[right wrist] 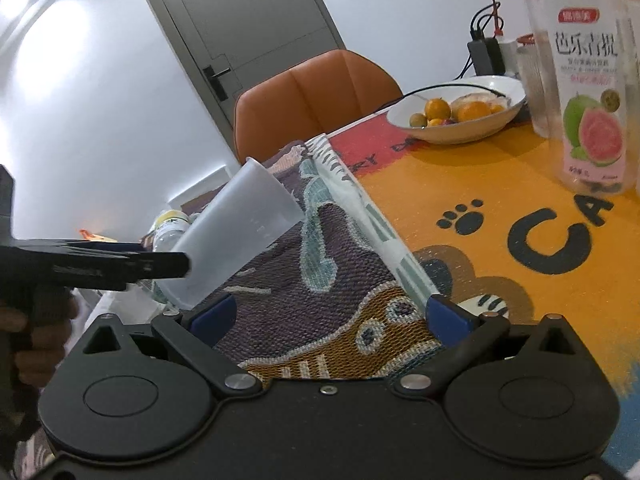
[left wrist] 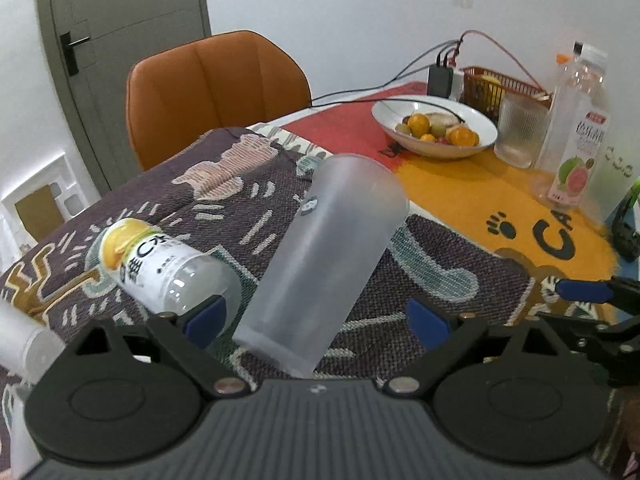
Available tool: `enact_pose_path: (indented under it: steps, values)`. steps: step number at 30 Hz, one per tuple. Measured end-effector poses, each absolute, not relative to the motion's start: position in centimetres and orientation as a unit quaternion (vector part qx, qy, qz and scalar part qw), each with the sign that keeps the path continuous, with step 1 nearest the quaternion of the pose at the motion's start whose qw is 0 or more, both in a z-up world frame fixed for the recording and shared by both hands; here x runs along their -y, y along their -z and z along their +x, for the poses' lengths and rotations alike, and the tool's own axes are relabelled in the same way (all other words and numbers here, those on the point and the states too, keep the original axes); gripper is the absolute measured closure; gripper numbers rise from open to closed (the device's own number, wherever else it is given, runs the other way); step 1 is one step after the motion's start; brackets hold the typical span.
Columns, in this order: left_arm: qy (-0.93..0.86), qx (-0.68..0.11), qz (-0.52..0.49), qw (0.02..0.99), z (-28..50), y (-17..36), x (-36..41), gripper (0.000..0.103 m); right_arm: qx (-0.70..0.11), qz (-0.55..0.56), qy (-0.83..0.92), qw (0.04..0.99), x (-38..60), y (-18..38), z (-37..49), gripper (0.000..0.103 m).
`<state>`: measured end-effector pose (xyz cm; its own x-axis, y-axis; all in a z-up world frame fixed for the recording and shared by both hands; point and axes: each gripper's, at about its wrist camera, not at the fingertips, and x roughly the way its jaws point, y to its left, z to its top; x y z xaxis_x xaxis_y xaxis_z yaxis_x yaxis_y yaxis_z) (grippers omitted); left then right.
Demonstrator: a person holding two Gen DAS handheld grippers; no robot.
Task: Flip cup upright
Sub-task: 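Move the left gripper to the frosted cup lying on its side, then close the left gripper around the frosted cup's body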
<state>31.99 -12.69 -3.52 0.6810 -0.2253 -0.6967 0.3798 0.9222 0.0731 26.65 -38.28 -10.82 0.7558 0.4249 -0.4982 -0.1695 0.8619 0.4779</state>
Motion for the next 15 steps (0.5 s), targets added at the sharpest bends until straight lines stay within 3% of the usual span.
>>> enact_pose_path:
  steps: [15]
  values:
    - [0.199, -0.388, 0.187, 0.880, 36.4, 5.4, 15.5, 0.012, -0.314, 0.220, -0.157, 0.910, 38.7, 11.3, 27.2, 0.000]
